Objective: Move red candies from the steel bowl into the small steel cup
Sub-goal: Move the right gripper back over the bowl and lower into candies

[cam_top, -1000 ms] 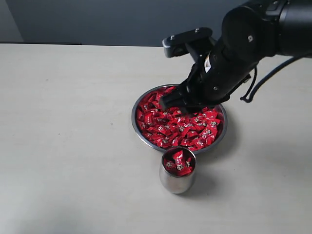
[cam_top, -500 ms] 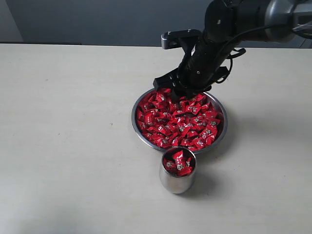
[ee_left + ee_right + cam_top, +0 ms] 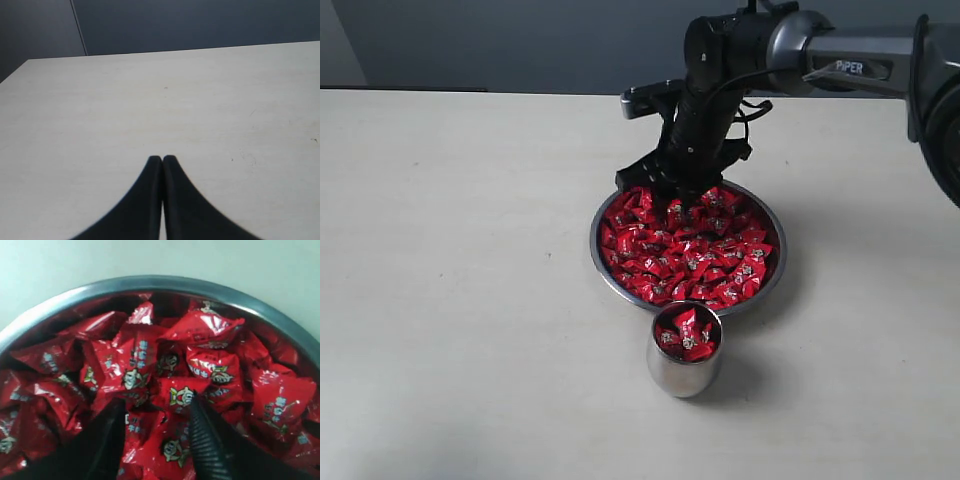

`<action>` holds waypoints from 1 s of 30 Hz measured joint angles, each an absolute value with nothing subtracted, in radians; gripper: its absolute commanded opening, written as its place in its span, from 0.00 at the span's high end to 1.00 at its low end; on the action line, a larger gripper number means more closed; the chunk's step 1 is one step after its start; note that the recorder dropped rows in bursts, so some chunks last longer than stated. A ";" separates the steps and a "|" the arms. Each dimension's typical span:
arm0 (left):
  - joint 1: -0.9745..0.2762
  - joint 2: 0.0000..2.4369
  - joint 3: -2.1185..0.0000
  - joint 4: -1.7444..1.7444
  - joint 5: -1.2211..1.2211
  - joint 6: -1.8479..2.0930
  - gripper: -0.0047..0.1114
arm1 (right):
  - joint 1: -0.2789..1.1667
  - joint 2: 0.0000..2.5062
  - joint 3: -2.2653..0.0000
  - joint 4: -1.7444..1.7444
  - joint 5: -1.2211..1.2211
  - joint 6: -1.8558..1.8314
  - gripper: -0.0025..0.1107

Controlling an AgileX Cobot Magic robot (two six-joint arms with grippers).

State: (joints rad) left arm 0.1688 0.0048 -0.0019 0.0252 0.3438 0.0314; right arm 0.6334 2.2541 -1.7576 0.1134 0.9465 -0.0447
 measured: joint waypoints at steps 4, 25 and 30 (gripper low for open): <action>0.169 0.005 -0.002 0.025 0.344 0.031 0.96 | 0.633 2.284 -1.761 0.054 0.968 -0.045 0.62; 0.169 0.005 -0.002 0.025 0.344 0.031 0.96 | 0.633 2.316 -1.766 0.060 0.891 -0.038 0.76; 0.169 0.005 -0.002 0.025 0.344 0.031 0.96 | 0.633 2.330 -1.766 0.062 0.887 -0.036 0.98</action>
State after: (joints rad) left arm 0.1688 0.0048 -0.0019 0.0252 0.3438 0.0314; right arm 0.6334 2.3301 -1.7658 0.0616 0.8866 -0.0363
